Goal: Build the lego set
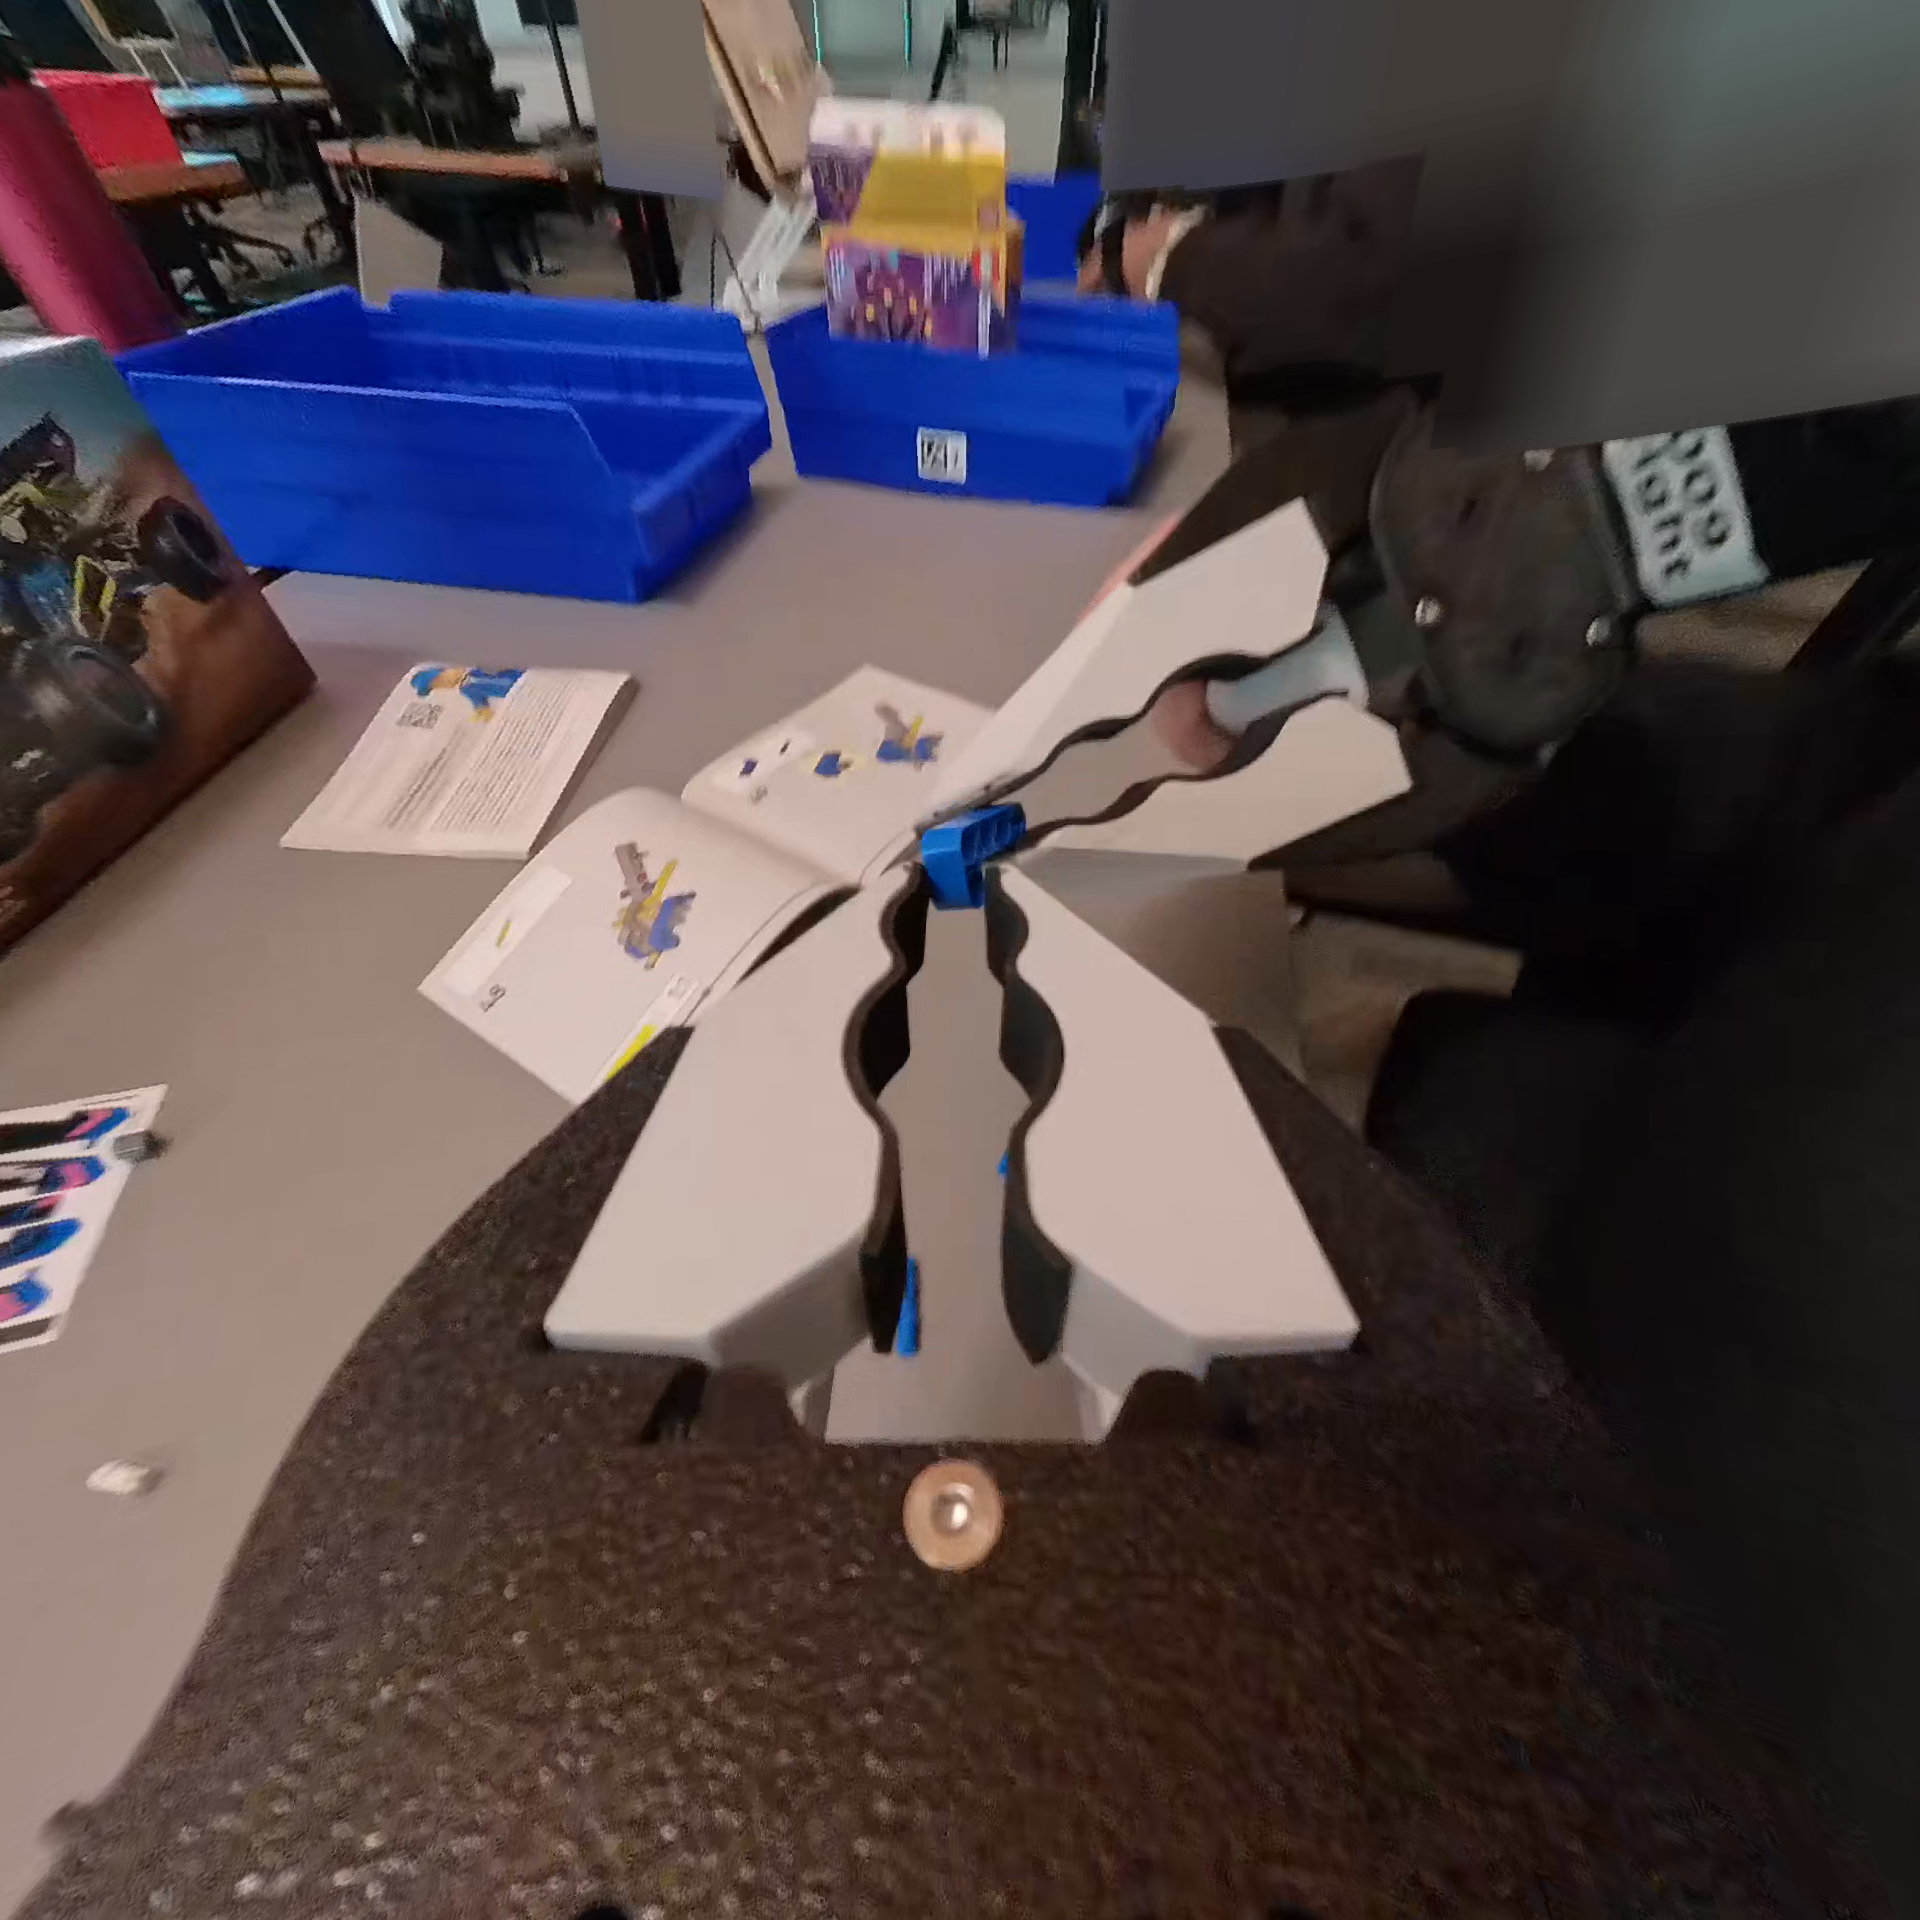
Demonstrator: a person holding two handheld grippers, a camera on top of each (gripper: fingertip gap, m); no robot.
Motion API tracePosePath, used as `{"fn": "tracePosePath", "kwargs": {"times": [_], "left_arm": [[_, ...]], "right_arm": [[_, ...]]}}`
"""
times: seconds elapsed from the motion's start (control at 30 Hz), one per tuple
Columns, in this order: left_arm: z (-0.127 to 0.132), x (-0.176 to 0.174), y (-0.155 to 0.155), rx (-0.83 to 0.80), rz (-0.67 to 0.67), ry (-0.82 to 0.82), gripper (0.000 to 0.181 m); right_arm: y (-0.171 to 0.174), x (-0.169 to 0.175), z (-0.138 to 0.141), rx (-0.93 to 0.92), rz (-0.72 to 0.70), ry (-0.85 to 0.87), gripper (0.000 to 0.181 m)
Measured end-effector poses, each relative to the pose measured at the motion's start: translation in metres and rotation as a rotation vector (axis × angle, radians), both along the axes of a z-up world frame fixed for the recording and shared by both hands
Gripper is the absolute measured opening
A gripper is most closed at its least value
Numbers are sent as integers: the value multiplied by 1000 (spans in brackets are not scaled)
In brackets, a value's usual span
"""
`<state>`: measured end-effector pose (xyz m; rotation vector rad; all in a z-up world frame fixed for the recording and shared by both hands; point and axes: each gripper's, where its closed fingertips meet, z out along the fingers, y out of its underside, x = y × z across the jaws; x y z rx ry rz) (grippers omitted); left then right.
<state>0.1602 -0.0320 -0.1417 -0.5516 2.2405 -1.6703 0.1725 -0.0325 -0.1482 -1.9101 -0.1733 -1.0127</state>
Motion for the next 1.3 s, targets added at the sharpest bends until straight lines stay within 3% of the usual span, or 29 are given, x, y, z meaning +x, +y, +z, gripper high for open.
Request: {"fn": "tracePosePath", "kwargs": {"times": [0.13,0.27,0.33,0.47,0.63,0.8,1.13,1.3], "left_arm": [[-13,-9,5,86,42,-52,7],[-18,-17,8,-15,120,-5,6],[-20,-19,10,-54,146,20,7],[-24,-21,14,-80,125,76,7],[-31,-20,23,11,98,82,14],[-34,-24,26,81,61,77,8],[-30,-25,24,-134,99,203,5],[-37,-27,27,-93,101,198,5]], "right_arm": [[4,-9,-14,-36,32,-32,7],[15,-18,-18,43,41,-49,15],[15,-16,-17,46,18,-99,6],[21,-17,-21,6,37,-123,5],[27,-18,-28,-82,55,-212,5],[30,-19,-31,-97,82,-225,5],[30,-18,-26,-47,85,-244,7],[34,-20,-37,-97,117,-238,5]]}}
